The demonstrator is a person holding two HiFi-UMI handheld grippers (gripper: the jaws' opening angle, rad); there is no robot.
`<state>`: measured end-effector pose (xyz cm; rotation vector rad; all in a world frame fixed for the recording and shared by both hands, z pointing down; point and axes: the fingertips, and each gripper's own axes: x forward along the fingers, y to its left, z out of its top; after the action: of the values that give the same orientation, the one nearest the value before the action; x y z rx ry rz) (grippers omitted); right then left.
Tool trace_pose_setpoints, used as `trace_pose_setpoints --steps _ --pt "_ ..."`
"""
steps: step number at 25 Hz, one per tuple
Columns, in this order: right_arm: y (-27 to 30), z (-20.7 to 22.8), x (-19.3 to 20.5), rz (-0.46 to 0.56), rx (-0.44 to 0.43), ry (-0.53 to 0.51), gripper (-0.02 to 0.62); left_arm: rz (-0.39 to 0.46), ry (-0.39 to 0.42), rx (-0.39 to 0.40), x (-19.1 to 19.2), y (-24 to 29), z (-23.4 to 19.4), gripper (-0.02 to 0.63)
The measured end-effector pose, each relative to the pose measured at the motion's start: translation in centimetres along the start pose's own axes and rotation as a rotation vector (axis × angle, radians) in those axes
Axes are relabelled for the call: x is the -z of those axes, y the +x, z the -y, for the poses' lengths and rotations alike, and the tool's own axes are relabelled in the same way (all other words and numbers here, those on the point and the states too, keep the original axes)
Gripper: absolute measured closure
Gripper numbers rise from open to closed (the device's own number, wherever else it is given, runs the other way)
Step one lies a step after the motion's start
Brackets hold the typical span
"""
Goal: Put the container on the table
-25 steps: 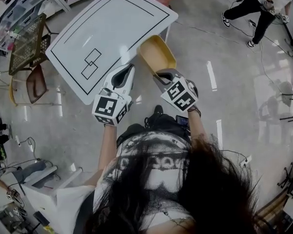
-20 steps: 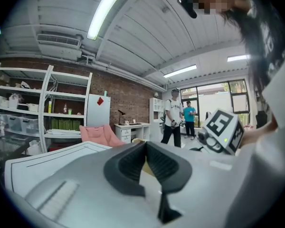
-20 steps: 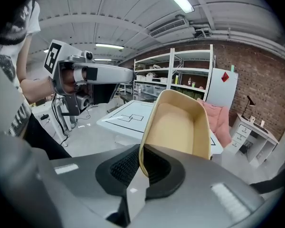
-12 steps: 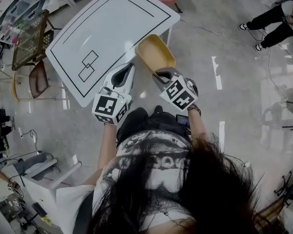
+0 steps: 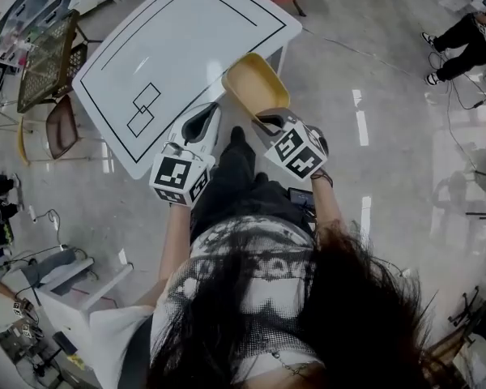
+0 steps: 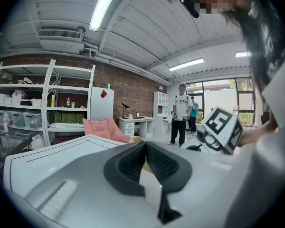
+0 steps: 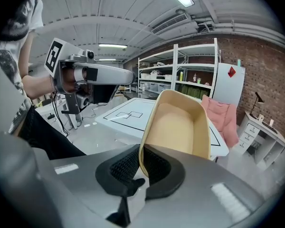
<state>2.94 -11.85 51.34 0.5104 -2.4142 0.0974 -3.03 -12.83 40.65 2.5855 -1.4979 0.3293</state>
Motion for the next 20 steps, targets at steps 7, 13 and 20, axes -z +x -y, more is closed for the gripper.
trace_pose_setpoints --steps 7,13,20 --pt "2.8 5.2 -0.5 -0.043 0.031 -0.014 0.571 0.021 -0.009 0.011 -0.5 3.8 -4.1 0.606" --pt "6.3 11.0 -2.4 -0.081 0.048 -0.042 0.571 0.051 -0.008 0.034 -2.6 8.2 -8.9 0.606" --pt "11.0 17.2 -3.3 -0.163 0.049 -0.139 0.571 0.070 -0.016 0.062 -4.2 12.2 -13.1 0.606"
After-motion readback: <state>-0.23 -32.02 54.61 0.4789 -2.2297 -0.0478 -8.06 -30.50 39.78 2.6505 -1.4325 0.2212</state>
